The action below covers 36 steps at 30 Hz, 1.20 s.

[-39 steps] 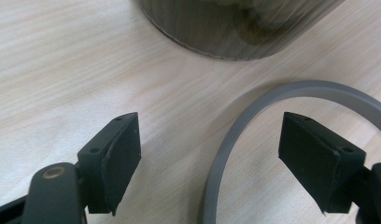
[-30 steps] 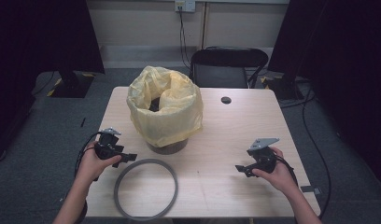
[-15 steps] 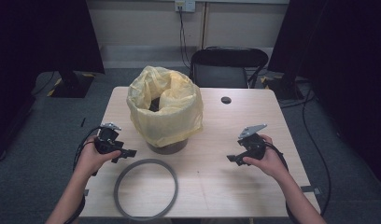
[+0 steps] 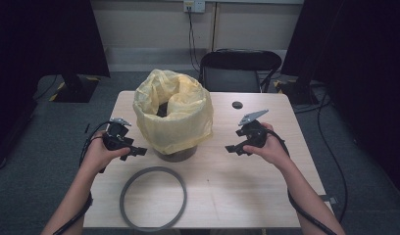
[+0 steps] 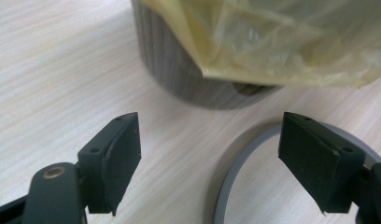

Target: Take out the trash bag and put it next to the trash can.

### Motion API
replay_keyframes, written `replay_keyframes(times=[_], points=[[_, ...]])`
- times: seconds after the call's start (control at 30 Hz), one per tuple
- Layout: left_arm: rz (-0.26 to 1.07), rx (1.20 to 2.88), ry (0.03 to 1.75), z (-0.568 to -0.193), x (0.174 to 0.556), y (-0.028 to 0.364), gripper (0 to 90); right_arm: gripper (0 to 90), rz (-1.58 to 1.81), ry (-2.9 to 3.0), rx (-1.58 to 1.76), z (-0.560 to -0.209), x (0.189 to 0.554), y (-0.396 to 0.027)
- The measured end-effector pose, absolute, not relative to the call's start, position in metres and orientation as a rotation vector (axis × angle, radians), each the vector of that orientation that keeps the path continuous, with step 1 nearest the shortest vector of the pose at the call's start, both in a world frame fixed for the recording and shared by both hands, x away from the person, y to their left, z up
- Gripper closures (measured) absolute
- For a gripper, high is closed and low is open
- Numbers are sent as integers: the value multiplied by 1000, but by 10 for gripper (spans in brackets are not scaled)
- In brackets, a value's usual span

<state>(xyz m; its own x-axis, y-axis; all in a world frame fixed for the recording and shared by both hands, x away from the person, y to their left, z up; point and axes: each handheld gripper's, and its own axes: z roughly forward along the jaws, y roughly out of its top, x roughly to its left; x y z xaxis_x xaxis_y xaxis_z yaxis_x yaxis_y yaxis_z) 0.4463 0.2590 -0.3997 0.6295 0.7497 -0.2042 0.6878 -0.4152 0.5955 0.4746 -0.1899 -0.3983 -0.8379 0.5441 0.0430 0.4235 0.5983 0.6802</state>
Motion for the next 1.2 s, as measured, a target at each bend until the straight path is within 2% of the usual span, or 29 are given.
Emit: replay_keyframes(times=[0.4,0.63,0.73,0.8,0.87,0.97,1.2], points=[[107,2271,989,-382,461,254,216,156,1096,2698,717,-370,498,-160],[84,2266,967,-376,470,252,215,158,1145,2718,662,-351,510,-141],[77,2216,968,-374,472,252,221,167,1134,2732,640,-349,513,-134],[40,2205,935,-373,473,253,296,185,1152,2746,645,-348,516,-132],[46,2223,921,-374,475,253,325,206,1177,2742,667,-348,518,-131],[59,2243,868,-374,476,255,446,321,1217,2750,632,-346,519,-130],[88,2252,764,-368,471,255,595,454,1247,2793,581,-341,519,-123]])
